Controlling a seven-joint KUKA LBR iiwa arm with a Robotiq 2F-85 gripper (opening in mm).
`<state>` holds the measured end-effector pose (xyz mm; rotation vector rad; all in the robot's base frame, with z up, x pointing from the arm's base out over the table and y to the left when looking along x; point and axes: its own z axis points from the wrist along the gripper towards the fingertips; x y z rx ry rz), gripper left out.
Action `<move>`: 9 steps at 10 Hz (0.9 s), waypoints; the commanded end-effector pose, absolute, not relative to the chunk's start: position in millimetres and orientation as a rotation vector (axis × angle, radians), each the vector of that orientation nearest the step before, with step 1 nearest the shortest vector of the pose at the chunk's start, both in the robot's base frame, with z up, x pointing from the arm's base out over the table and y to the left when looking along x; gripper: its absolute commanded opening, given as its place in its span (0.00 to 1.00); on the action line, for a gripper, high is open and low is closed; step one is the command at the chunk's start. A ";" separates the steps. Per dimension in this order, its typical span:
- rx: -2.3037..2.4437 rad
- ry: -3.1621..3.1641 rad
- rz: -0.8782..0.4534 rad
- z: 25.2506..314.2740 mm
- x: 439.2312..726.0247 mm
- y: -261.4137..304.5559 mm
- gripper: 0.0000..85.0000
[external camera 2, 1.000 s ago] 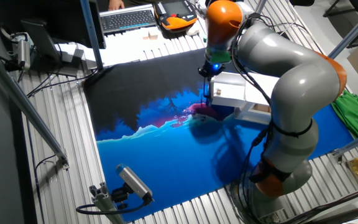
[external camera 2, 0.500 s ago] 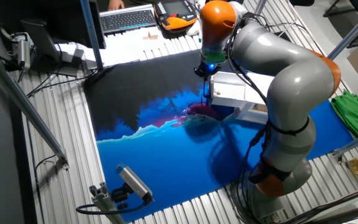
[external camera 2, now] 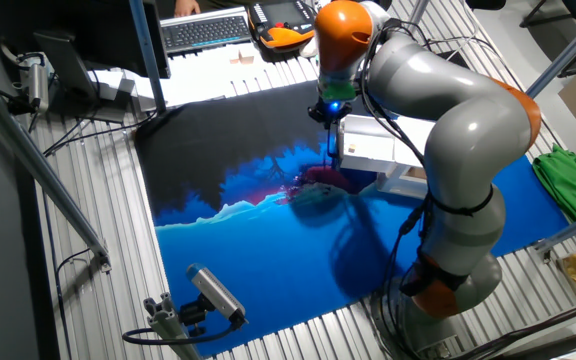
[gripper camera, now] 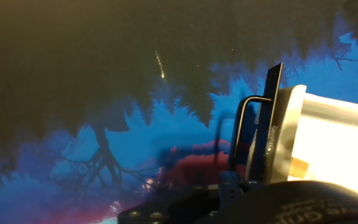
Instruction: Grasp the handle and close the drawer
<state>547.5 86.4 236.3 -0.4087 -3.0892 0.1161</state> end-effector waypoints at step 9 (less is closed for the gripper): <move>-0.566 -3.063 0.089 230.9 553.1 83.8 0.00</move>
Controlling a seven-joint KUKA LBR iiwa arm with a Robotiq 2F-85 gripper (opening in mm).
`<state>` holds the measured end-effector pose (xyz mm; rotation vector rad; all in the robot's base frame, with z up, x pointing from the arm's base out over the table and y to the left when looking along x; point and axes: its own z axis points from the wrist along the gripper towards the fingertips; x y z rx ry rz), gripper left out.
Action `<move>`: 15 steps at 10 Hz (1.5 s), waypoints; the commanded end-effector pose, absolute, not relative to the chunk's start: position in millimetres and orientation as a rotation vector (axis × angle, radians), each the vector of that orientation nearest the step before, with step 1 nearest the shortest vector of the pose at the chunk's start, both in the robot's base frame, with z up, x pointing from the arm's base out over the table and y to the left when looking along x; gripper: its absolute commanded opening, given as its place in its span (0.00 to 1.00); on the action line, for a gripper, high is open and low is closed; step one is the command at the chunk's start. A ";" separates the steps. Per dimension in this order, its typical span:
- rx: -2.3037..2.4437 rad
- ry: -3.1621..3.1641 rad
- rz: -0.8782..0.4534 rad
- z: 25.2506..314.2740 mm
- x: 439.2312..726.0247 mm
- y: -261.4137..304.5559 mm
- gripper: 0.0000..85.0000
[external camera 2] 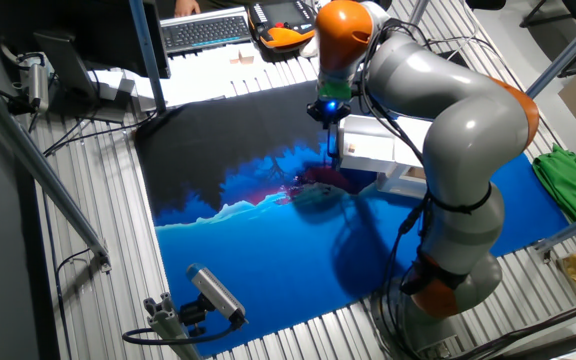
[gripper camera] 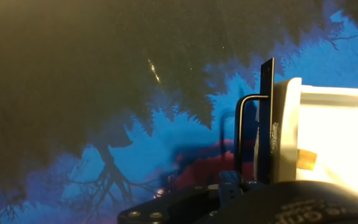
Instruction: Grasp the handle and close the drawer
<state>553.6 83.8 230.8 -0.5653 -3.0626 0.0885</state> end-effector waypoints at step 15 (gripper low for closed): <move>-0.584 -3.047 0.116 221.6 567.3 77.4 0.00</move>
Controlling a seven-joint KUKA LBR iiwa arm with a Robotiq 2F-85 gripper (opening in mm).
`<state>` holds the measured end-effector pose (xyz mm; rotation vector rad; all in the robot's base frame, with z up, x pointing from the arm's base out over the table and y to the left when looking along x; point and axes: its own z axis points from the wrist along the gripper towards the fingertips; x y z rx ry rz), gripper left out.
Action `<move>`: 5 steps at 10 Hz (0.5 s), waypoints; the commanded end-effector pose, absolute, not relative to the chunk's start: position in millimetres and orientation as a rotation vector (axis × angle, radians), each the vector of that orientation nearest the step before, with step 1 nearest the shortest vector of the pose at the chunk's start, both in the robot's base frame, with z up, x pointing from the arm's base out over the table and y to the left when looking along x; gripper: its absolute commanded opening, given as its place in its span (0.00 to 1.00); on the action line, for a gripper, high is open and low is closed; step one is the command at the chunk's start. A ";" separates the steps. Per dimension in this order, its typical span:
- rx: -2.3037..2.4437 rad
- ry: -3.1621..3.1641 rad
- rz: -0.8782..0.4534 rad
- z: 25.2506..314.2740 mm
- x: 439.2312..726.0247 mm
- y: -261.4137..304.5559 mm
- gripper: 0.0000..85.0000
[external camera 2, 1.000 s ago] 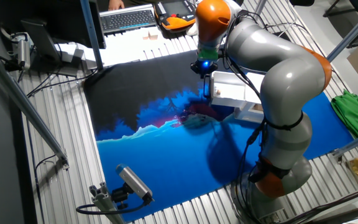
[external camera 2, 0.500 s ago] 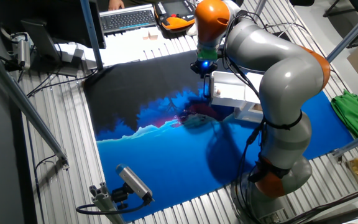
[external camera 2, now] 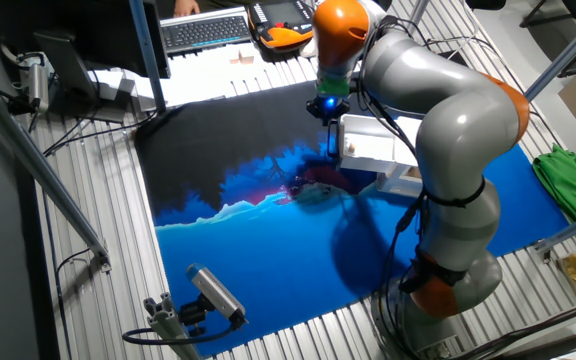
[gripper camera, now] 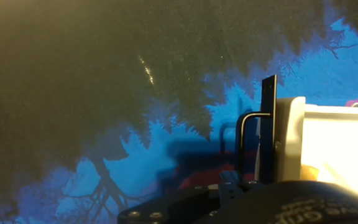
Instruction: Grasp the handle and close the drawer
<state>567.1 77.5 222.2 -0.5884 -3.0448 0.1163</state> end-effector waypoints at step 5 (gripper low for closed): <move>-0.605 -3.032 0.146 225.9 567.0 75.0 0.00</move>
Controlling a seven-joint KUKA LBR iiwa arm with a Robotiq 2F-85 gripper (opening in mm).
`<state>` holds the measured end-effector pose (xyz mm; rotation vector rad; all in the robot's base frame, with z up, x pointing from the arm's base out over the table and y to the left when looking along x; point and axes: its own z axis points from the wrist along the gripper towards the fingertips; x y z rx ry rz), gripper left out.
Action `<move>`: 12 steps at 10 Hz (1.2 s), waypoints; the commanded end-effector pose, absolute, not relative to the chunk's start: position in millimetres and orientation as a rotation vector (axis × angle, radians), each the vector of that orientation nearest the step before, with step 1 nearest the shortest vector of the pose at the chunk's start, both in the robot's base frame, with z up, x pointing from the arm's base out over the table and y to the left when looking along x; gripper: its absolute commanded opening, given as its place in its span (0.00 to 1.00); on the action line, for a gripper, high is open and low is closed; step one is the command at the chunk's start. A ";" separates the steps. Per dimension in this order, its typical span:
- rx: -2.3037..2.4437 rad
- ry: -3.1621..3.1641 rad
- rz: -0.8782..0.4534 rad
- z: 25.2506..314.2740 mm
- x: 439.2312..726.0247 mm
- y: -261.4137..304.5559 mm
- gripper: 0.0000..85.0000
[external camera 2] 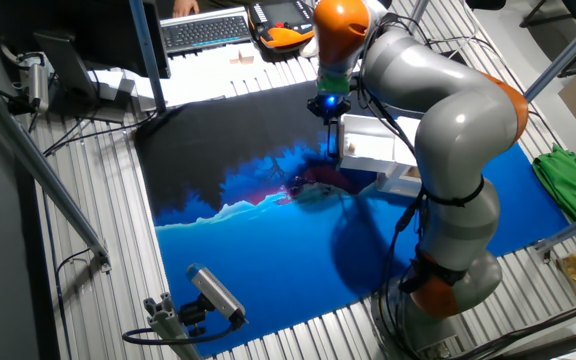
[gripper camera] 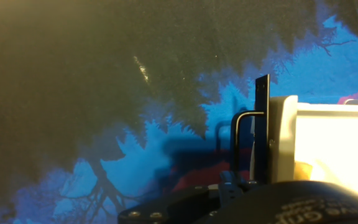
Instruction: Grasp the handle and close the drawer
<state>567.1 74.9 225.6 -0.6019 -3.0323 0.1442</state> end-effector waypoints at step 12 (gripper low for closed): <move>-0.678 -3.038 0.149 205.0 569.0 72.4 0.00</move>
